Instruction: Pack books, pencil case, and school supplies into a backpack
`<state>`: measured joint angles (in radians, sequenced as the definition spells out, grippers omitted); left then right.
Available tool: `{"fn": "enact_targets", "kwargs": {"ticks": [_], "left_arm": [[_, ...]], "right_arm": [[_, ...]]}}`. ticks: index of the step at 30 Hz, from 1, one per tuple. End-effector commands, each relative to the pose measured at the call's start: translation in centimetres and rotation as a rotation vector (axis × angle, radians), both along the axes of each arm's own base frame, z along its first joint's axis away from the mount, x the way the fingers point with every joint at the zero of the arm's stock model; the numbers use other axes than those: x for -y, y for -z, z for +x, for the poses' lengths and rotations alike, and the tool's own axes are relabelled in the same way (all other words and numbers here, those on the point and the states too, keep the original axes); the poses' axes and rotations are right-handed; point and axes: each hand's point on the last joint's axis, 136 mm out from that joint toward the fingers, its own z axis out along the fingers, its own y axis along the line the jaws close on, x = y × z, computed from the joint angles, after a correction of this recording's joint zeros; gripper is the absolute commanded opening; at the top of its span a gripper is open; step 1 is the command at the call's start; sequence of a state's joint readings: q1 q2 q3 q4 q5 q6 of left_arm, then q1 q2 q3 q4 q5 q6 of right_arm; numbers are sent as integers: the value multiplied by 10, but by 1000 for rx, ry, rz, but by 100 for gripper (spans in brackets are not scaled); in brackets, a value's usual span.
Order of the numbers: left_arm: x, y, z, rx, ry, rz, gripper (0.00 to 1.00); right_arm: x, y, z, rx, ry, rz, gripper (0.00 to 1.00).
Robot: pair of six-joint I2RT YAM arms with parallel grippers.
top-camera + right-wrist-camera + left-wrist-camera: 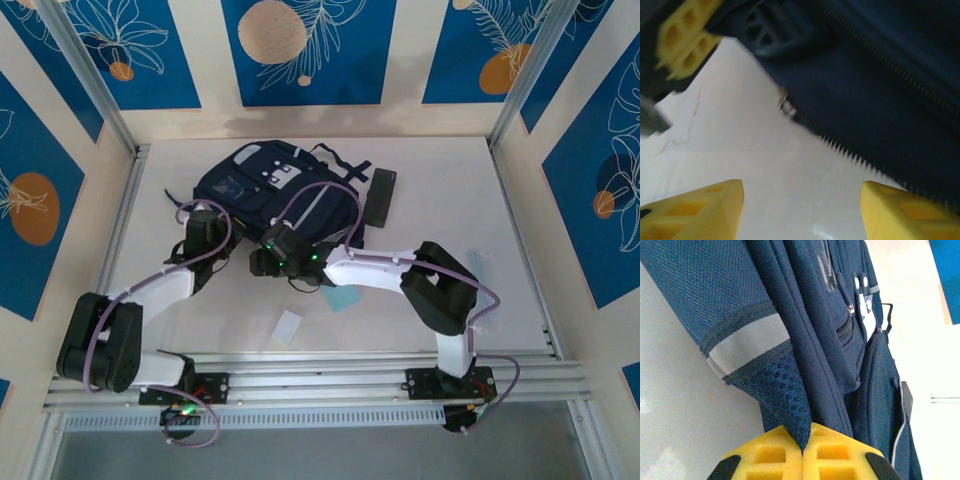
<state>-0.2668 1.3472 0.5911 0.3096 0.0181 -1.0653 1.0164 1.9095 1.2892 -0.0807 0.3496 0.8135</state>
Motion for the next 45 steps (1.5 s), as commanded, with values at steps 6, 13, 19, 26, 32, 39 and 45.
{"fn": "enact_targets", "kwargs": {"ticks": [6, 13, 19, 26, 32, 39, 45], "left_arm": [[17, -21, -10, 49, 33, -67, 0], [26, -22, -22, 39, 45, -100, 0], [25, -16, -33, 22, 30, -107, 0], [29, -19, -34, 21, 33, -121, 0], [30, -20, -31, 29, 20, -129, 0], [27, -20, -24, 40, 3, -97, 0], [16, -21, -16, 56, -28, -20, 0]], "right_arm": [[-3, 16, 40, 148, 192, -130, 64], [-14, 16, 61, 212, 288, -101, 55], [-20, 8, 71, 228, 333, -32, 34], [-38, 0, 71, 223, 305, 93, 31], [-31, 4, 73, 211, 317, 116, 12], [-30, 5, 72, 203, 274, 118, 0], [-21, 7, 57, 176, 184, 49, 0]]}}
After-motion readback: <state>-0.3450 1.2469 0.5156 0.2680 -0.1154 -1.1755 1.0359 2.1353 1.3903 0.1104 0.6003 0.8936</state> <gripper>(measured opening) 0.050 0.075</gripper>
